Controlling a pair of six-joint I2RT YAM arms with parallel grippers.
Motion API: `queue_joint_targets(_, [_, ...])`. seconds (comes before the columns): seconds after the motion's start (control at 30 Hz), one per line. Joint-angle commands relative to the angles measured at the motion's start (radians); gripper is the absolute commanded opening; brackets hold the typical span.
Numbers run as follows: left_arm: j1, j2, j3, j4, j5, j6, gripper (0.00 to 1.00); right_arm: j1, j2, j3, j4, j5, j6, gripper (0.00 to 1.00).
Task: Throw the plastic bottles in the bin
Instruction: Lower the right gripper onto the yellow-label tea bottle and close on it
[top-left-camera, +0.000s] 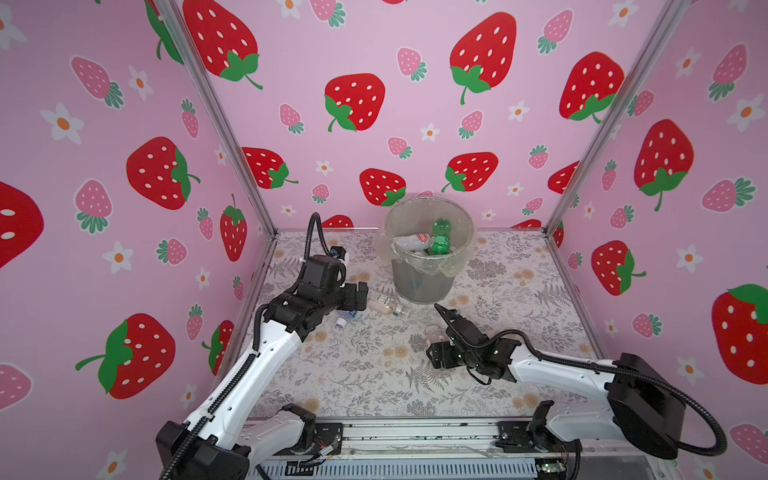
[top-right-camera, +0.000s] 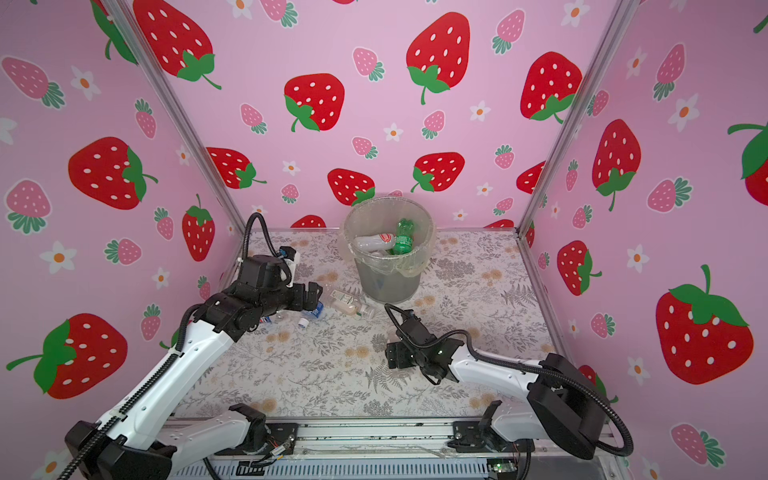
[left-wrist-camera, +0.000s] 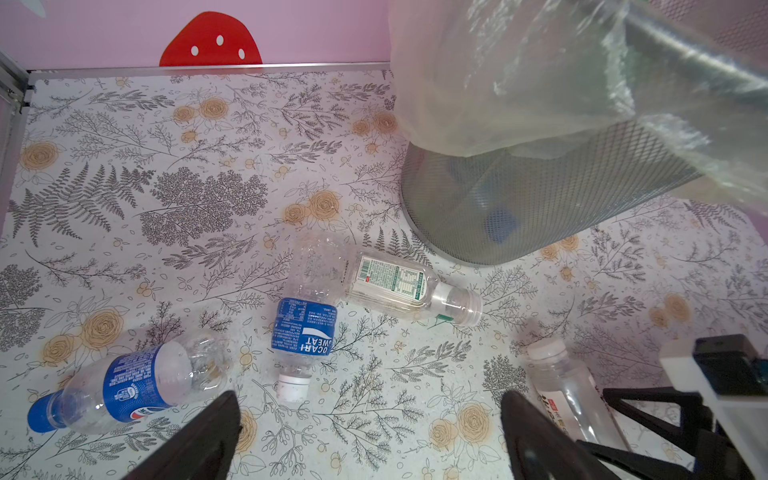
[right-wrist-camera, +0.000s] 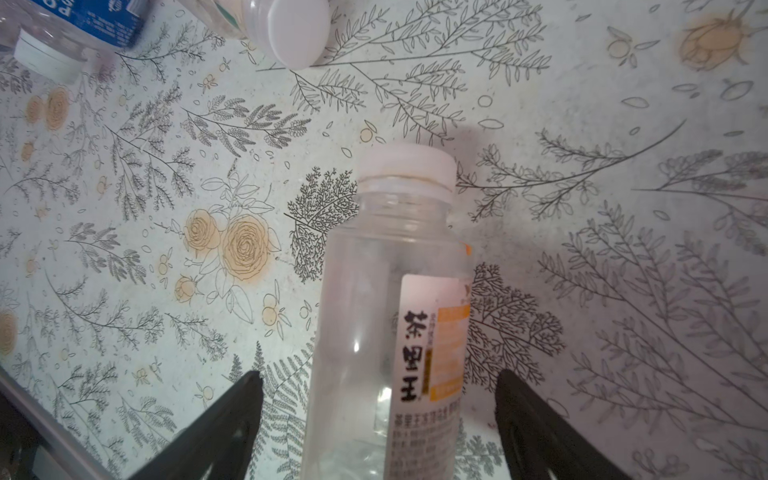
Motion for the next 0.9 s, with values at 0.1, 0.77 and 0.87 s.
queue_joint_targets(0.1, [0.006, 0.000, 0.001, -0.017, -0.020, 0.006, 0.99, 0.013, 0.029, 0.021, 0.003, 0.025, 0.011, 0.88])
queue_joint_targets(0.77, [0.006, 0.004, 0.009, -0.031, -0.034, 0.006, 0.99, 0.012, 0.072, 0.032, -0.012, 0.035, 0.006, 0.57])
queue_joint_targets(0.87, [0.005, 0.005, 0.015, -0.040, -0.040, 0.004, 0.99, 0.012, 0.032, 0.022, -0.017, 0.044, 0.020, 0.56])
